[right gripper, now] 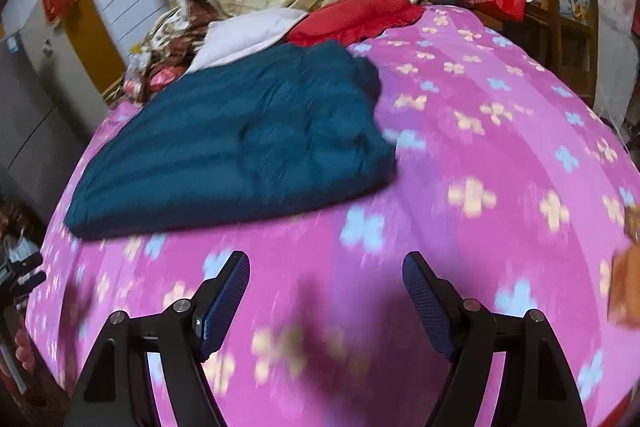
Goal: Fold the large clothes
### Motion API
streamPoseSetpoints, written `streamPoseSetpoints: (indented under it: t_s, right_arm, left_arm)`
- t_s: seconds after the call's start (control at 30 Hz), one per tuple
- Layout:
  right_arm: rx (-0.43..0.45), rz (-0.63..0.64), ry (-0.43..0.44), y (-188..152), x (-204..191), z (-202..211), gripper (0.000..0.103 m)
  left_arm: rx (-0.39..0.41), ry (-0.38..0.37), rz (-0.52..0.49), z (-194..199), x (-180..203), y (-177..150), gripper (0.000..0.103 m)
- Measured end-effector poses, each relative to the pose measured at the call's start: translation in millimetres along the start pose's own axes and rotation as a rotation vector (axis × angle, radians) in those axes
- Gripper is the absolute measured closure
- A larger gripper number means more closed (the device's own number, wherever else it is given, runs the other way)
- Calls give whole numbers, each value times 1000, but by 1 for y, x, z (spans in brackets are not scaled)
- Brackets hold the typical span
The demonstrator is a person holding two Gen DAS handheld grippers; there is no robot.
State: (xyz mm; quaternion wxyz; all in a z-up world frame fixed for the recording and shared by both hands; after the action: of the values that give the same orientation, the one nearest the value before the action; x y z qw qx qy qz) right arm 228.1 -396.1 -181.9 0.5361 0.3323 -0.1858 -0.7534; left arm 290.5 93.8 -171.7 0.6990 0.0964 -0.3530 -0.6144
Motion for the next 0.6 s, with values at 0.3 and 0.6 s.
streamPoseSetpoints:
  t_s: [0.3, 0.6]
  right_arm:
    - [-148, -255, 178, 83, 37, -91, 21]
    - [-218, -304, 337, 114, 23, -151, 12]
  left_arm:
    - [-87, -221, 114, -75, -21, 96, 15]
    - [-228, -422, 210, -151, -22, 139, 14]
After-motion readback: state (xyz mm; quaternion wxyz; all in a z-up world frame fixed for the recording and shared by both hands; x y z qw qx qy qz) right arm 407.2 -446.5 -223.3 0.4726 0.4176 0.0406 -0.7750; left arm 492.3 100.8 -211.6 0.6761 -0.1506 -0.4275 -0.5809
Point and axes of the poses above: each gripper's, at about its wrist camera, not at the fingertips, and z roughly against the way its jaws point, x to its right, y to its top, the point moved 7 cm from there along -z, roughly the way its jaws point, and after that the axes turned 3 degrees about -z, right-handed, at the moved point
